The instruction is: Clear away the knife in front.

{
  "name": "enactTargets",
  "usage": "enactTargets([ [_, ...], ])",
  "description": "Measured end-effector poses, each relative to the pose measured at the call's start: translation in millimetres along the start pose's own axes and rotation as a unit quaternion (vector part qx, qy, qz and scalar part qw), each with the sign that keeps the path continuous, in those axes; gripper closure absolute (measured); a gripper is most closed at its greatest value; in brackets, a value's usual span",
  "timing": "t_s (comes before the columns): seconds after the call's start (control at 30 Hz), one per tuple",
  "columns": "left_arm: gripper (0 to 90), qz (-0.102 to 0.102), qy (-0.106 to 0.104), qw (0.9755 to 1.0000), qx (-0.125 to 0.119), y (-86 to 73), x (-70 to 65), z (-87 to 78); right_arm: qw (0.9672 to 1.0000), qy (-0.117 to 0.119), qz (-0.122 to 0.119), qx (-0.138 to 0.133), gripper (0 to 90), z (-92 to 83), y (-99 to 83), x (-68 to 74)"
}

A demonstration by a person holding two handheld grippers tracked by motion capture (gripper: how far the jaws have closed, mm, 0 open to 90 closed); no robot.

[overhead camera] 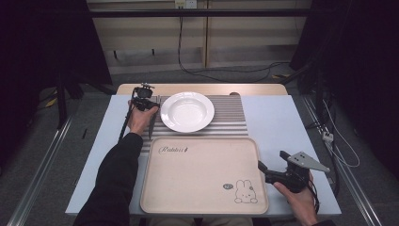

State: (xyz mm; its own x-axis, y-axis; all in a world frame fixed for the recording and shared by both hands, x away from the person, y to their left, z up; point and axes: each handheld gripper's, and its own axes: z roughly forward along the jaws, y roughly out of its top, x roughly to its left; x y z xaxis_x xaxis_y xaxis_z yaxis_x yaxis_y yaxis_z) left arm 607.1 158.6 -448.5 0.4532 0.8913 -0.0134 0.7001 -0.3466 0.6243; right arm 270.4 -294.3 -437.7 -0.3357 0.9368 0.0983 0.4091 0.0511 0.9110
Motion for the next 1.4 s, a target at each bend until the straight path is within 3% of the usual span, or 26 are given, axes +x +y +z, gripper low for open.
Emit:
enactTargets([
  [0.3,73.5,-0.009,-0.006,0.9999,0.01,1.5,-2.2,2.5,1.0,0.0,0.0,0.003,6.4,0.6,-0.1,0.3],
  [0.8,78.0,-0.042,-0.001,0.9987,0.029,6.2,-2.2,2.6,1.0,0.0,-0.002,0.003,6.4,0.3,-0.3,0.0],
  [0.9,79.7,-0.033,0.0,0.999,0.031,6.5,-2.2,2.3,1.0,0.0,-0.002,0.003,6.4,0.2,-0.4,-0.1],
  [1.2,79.9,-0.038,0.004,0.9988,0.032,6.7,-2.4,1.2,1.0,-0.001,-0.001,0.002,6.4,0.7,-0.1,0.3],
  [1.4,79.9,-0.04,-0.006,0.9988,0.028,8.1,-0.9,-3.0,1.0,0.0,-0.001,0.002,6.4,0.9,-0.1,0.4],
])
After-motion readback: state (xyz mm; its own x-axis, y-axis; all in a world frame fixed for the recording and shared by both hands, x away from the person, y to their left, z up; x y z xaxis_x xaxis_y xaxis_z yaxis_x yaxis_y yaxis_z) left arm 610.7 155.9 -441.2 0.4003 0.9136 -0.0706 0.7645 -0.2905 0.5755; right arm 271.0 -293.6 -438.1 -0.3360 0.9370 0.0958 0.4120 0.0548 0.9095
